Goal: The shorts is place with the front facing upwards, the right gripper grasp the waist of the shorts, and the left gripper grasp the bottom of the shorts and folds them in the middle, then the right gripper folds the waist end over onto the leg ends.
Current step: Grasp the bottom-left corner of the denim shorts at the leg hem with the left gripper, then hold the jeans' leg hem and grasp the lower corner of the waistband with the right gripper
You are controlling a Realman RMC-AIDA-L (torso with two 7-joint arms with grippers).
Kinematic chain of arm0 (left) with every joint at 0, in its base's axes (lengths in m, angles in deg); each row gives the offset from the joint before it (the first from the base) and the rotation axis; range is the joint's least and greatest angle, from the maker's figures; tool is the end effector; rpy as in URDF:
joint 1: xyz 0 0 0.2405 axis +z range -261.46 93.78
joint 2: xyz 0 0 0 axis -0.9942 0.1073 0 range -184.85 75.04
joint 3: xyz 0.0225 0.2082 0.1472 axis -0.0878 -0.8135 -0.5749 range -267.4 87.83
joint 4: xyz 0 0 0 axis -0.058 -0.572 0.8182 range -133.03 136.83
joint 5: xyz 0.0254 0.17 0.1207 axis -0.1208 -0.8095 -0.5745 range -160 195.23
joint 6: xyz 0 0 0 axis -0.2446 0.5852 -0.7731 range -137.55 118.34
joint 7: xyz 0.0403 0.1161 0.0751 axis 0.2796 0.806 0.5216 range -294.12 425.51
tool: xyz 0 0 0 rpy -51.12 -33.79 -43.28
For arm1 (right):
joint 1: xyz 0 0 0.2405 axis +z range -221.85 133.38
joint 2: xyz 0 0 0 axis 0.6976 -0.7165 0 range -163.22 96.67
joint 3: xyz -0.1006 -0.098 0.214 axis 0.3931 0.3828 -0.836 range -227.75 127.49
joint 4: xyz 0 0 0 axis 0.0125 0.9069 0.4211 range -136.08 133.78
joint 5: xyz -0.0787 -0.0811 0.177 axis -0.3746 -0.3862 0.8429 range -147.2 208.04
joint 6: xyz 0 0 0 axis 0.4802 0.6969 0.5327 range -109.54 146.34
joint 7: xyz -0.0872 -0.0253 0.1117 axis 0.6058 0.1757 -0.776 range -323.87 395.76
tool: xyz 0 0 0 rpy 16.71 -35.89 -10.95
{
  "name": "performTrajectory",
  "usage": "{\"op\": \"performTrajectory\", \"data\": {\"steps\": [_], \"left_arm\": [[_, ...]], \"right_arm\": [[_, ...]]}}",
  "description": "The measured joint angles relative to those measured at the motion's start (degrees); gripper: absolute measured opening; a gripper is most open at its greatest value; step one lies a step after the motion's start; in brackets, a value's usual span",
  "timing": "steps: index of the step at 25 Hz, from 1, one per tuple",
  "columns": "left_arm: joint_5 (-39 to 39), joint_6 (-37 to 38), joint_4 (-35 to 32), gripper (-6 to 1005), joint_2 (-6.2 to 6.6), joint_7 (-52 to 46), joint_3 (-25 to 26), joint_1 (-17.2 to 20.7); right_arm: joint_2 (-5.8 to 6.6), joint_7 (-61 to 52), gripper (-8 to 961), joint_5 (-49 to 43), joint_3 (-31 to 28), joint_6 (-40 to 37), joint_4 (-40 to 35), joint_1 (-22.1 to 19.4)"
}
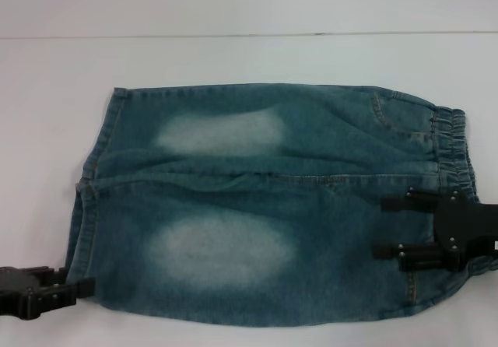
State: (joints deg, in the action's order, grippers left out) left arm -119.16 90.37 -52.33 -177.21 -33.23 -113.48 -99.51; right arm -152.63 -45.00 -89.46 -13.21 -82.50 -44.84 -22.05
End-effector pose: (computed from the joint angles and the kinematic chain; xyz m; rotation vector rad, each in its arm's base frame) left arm -0.3530 0.2288 0.0376 -2.4820 -1.3652 -0.4187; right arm 0.2924 0.2739 0.0148 -2.8084 0.7386 0.6885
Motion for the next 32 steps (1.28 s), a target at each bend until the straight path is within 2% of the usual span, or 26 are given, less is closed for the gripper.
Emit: {"op": "performTrajectory", "data": {"steps": [5,13,16,19,23,30,32], "left_arm": [[-0.87,-1.19,0.23,475,-0.16,0.03,-1.61,-0.46],[-1.23,-1.44,0.28,225,-0.4,-0.44,-2.12,-0.84],[-1.01,-1.18,0.28,128,-0.33,-0.56,-2.06,-1.02],[-0.91,-0.97,0.27,31,-0.31,-1.04,-2.06,-1.39],[-0.88,-0.94,0.27,31,-0.3,-1.33,-2.06,-1.88],[-0.85,-0.91,0.26,32,-0.3,-2.3,-2.05,-2.41],[-0.85,-0.86,0.22,32,-0.3,-2.78,-2.05,-2.63]], "right_arm": [[0.0,0.0,929,0.0,0.0,0.0,0.0,-0.12],[0.38,-0.26,929,0.13,-0.6,-1.96,0.0,-0.1],[1.11,-2.11,929,0.32,-1.85,-4.41,-0.07,-0.19],[2.46,-6.24,929,0.31,-3.71,-5.87,-0.11,-0.22],[3.82,-10.06,929,0.16,-6.75,-6.77,-0.12,-0.58],[7.33,-27.39,927,-2.93,-12.98,-4.41,-0.45,-0.06],[7.92,-30.5,926,-4.08,-14.22,-4.43,-0.95,-0.07]]}}
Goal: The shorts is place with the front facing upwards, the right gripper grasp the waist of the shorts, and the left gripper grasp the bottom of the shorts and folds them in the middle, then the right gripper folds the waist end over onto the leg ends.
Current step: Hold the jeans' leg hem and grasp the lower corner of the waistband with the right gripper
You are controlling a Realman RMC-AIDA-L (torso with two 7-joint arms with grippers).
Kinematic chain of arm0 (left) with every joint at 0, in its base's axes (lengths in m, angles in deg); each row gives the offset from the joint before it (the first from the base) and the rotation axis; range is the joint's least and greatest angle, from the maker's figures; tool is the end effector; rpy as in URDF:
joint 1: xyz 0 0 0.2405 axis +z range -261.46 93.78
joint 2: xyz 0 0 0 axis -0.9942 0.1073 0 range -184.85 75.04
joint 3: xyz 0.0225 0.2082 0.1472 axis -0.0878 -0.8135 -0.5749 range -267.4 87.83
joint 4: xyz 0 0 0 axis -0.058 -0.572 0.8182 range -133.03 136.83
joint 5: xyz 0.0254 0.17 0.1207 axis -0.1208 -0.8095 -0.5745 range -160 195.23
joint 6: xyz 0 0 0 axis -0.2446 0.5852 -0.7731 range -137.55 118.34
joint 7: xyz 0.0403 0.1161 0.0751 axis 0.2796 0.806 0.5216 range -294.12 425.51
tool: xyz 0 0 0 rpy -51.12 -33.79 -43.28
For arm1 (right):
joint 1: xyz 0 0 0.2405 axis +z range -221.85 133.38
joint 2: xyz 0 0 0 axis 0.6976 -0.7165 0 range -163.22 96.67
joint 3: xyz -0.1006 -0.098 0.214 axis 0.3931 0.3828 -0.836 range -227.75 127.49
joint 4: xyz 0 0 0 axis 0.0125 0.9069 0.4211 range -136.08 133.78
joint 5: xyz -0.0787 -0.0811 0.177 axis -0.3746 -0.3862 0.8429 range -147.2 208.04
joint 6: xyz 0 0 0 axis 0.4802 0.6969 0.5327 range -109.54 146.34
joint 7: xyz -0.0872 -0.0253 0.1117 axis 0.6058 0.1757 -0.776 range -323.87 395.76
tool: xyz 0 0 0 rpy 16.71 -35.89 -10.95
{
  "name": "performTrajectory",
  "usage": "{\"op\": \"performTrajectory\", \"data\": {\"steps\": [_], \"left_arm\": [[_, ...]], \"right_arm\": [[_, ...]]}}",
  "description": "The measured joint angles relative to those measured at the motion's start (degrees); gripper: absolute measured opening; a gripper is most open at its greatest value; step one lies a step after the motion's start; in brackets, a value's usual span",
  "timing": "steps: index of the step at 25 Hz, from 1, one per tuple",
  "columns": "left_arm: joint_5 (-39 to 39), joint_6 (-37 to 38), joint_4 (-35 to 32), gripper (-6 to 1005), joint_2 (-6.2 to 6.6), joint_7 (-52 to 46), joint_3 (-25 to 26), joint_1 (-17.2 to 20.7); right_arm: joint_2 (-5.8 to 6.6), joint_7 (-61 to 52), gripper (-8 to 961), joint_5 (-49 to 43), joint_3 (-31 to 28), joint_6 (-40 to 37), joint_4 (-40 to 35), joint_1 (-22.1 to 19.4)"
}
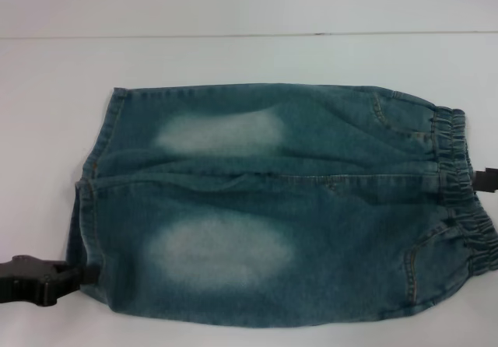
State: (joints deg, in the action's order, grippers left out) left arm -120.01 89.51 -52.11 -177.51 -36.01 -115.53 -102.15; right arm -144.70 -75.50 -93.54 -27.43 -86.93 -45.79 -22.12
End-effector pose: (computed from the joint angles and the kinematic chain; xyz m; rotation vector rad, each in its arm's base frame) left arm -0.3414 0.2449 0.0305 -2.5204 -1.3745 -0.3948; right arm 0.3292 0.2757 0.0975 -2.4208 1.4563 0.7518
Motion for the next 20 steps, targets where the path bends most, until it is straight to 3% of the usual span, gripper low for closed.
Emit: {"op": "performTrajectory", "data": {"steps": [11,20], "left_arm": [[0.23,0.92,-1.17,31,-0.36,-2.93,-0.11,-1.27],[0.27,1.0,-1.96,31,-0.38,-3.77,-0.37,-1.94]], "right_arm": [[1.54,-12.03,922,-10.47,-0.54,-2.91,-5.01,1.56],[1.57,-17.45,921,-16.65,-0.3,-2.72,-5.51,3.48]]}}
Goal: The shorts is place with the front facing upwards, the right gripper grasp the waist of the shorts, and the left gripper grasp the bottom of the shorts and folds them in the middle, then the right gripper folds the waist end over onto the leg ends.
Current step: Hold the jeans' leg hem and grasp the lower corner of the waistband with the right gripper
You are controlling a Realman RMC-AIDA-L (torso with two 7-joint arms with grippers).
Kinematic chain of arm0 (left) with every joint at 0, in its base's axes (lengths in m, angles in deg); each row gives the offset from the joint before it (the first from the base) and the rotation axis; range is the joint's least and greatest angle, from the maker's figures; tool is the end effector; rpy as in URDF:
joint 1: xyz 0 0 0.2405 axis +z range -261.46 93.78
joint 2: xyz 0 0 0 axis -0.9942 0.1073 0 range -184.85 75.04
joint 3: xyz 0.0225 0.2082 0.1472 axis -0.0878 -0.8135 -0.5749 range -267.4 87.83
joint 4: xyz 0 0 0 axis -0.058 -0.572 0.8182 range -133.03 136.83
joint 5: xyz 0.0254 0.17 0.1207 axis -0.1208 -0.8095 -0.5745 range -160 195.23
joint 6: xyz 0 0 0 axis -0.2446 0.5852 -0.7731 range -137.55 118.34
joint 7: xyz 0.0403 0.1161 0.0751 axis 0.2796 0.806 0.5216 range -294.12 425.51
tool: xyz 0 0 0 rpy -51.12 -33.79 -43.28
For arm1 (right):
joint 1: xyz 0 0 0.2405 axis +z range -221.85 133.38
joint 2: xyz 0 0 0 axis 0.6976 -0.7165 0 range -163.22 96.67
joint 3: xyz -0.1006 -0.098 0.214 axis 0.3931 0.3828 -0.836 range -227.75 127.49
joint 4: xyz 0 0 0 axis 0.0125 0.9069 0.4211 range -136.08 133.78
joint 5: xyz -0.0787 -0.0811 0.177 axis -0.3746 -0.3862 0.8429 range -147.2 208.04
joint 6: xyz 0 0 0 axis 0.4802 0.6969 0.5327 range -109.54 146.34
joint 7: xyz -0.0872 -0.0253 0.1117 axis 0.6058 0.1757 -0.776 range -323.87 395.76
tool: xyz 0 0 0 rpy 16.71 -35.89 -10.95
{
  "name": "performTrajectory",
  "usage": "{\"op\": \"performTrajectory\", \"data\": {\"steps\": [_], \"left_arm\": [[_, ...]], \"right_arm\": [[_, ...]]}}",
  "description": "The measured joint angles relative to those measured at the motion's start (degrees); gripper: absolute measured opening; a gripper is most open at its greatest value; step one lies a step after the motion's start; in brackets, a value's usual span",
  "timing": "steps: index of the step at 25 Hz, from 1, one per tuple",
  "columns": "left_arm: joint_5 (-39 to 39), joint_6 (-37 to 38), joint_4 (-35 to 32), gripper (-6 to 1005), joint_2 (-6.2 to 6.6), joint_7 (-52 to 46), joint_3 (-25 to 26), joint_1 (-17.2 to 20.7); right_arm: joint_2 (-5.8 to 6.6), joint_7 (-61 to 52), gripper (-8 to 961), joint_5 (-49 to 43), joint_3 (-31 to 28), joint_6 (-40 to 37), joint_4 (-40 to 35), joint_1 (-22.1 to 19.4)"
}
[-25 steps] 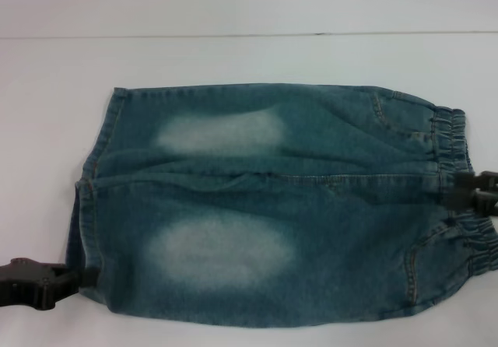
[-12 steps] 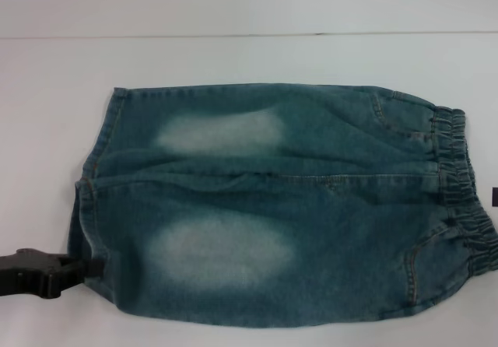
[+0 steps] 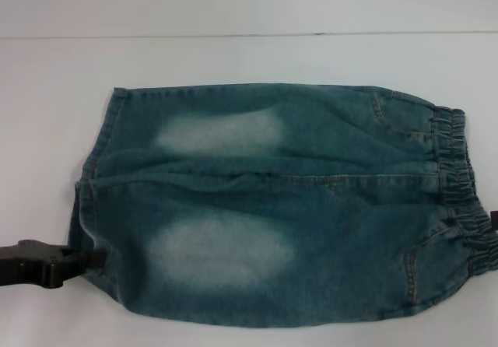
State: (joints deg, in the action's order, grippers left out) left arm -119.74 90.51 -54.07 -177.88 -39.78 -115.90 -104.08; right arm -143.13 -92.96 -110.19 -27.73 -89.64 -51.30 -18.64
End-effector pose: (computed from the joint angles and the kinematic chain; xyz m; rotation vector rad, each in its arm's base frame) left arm -0.3285 0.2574 0.0338 -2.5239 -1.3887 -0.4085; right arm 0.3381 0.2760 0.1104 -2.2939 1.8623 0.3650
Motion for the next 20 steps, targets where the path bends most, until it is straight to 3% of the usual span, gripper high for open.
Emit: {"op": "performTrajectory", "data": {"steps": [8,20], "left_arm": [[-0.11,-0.18,-0.03,31,0.21,0.0,-0.14,-0.74],[0.01,-0.01,-0.03,32,0.17,0.19,-0.2,-0.98]], "right_arm": [[-0.05,-1.87,920,-5.16,0.28,2.97,-1.98,2.21],[-0.32,-1.93,919,-5.16,-0.13,3.04,-1.94,2.33]]}}
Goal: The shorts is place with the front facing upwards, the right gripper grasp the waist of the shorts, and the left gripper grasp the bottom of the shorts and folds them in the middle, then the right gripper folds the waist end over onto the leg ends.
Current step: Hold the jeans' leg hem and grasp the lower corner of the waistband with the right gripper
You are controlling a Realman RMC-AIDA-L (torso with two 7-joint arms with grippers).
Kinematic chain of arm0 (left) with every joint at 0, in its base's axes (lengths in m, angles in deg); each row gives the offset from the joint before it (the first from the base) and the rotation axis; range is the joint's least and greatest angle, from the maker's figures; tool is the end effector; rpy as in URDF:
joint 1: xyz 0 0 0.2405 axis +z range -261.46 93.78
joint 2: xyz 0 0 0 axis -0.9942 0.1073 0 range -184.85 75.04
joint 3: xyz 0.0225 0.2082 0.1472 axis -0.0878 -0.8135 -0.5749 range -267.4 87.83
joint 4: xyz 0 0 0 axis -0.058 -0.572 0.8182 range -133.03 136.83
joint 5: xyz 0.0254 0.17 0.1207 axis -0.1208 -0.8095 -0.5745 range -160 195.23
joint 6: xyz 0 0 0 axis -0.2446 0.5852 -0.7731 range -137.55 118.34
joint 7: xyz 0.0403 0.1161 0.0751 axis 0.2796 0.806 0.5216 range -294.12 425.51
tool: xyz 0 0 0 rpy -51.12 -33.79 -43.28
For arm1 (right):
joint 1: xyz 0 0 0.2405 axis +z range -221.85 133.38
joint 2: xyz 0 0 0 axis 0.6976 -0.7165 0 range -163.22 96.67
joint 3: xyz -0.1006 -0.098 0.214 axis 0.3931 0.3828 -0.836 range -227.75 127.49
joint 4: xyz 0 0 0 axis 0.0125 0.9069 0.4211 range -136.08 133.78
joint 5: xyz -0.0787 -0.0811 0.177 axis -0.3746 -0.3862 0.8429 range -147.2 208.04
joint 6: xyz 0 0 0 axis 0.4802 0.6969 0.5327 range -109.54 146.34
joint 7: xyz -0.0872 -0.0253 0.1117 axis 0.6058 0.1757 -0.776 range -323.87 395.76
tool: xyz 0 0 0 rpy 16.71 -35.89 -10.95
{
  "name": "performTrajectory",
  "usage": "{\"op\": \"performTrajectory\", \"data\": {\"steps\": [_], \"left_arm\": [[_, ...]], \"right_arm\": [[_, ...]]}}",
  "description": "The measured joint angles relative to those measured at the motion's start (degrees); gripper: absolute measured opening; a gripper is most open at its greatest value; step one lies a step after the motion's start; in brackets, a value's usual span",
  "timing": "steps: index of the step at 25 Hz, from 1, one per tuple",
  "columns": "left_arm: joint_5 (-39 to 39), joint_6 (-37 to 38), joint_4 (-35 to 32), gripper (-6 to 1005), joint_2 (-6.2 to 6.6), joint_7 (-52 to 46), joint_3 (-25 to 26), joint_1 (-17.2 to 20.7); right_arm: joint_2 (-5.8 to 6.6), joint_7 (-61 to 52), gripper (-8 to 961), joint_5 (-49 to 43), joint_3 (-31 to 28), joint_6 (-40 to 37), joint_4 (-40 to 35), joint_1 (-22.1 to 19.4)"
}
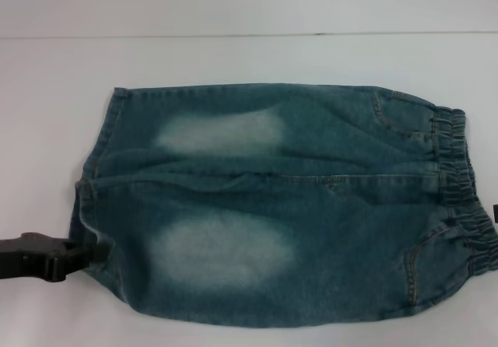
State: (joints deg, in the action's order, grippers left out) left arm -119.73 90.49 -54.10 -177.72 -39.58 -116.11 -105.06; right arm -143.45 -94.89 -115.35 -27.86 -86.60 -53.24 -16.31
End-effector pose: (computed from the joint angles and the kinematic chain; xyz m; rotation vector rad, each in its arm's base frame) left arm -0.3243 0.2633 0.0346 -2.5415 -1.3600 -0.4051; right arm 0.3395 0.2900 0.1136 -2.2337 1.8476 0.2431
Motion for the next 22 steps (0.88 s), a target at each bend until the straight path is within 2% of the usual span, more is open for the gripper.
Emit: {"op": "performTrajectory", "data": {"steps": [22], "left_arm": [[-0.07,-0.04,0.37,32,-0.23,0.17,-0.05,-0.41]], "right_arm": [[-0.39,1.36,917,-0.03,0.05,2.08,2.13,-0.59]]}}
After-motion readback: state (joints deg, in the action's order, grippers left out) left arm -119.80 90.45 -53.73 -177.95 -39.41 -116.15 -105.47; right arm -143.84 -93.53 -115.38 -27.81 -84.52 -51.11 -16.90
